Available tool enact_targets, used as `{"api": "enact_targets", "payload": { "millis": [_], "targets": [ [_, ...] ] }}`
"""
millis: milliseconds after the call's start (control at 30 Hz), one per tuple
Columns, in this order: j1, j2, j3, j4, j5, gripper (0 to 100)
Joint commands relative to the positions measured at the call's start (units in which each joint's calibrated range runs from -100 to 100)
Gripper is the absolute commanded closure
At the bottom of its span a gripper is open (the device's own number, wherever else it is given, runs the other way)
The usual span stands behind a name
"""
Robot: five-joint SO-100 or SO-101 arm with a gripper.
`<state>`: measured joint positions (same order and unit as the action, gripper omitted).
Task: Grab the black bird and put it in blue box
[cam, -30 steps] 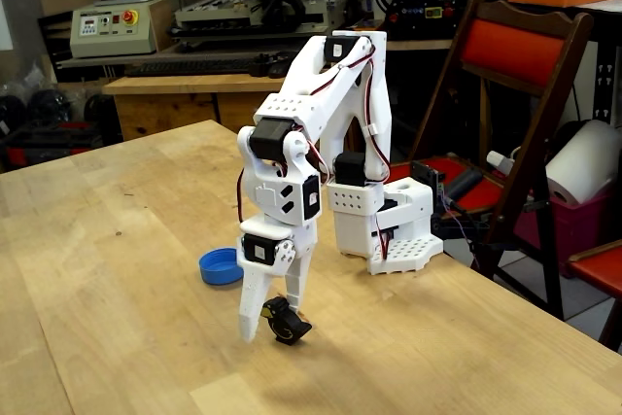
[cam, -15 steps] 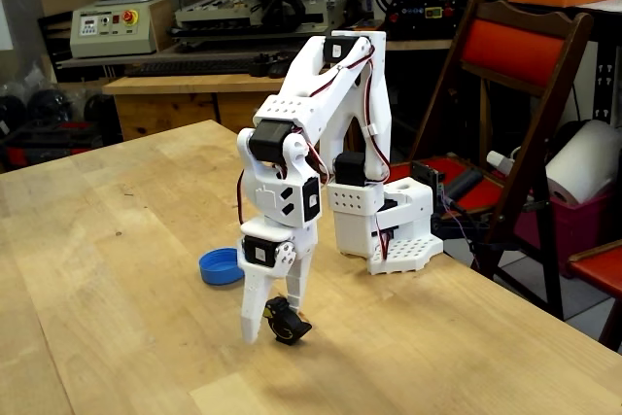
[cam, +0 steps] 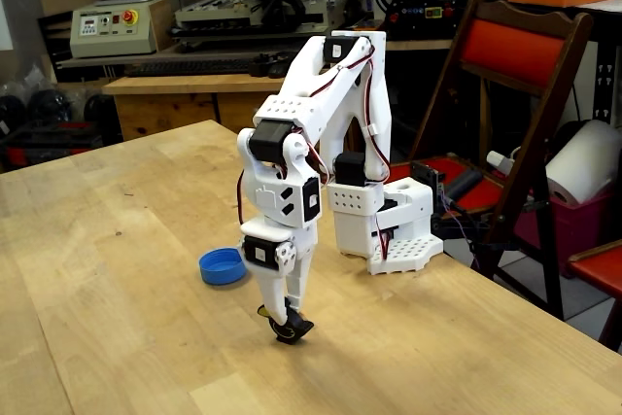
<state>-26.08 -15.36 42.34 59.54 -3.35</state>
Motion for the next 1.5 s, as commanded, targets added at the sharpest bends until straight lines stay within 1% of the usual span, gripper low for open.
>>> {"api": "enact_targets", "payload": {
  "millis": [0, 133, 1100, 1467],
  "targets": [
    [0.08, -0.42, -3.05, -0.09, 0.0, 95],
    [0.08, -0.42, -3.05, -0.09, 0.15, 96],
    [0.08, -1.19, -3.4, -0.8, 0.29, 96],
    [0.23, -0.51, -13.76, -0.25, 0.29, 96]
  ]
}}
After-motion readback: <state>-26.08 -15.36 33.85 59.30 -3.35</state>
